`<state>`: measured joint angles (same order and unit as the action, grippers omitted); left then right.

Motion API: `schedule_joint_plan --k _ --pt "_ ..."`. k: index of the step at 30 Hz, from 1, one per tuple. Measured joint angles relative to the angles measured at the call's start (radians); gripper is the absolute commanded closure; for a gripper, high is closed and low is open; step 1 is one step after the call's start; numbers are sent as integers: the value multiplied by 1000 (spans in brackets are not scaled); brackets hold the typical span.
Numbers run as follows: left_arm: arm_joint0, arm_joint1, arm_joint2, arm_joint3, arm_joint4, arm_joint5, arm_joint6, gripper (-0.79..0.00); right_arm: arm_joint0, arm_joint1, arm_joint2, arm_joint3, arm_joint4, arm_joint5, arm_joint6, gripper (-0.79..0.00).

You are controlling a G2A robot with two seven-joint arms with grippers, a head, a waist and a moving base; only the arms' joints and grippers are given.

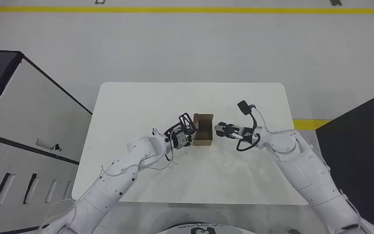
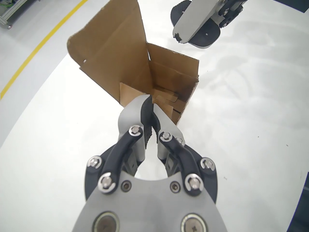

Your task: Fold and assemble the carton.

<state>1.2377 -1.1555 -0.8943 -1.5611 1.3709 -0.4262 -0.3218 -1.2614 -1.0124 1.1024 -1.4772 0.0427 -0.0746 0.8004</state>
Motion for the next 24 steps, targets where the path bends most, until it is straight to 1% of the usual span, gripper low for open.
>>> schedule_joint_plan --k 4,9,13,18,24 --pt "-11 -8 23 11 7 10 -25 0 13 -6 -17 11 1 1 -1 0" --pt "-18 -13 30 17 6 13 -29 0 26 -13 -33 27 1 1 -5 0" --pt "-11 -14 24 -1 4 14 -24 0 32 -16 -37 37 3 -2 -5 0" --pt "1 -11 17 -31 3 -14 -16 0 34 -18 -39 44 0 -3 -6 0" --pt "-2 -15 32 -35 14 -26 -22 0 36 -21 -44 46 -5 -2 -4 0"
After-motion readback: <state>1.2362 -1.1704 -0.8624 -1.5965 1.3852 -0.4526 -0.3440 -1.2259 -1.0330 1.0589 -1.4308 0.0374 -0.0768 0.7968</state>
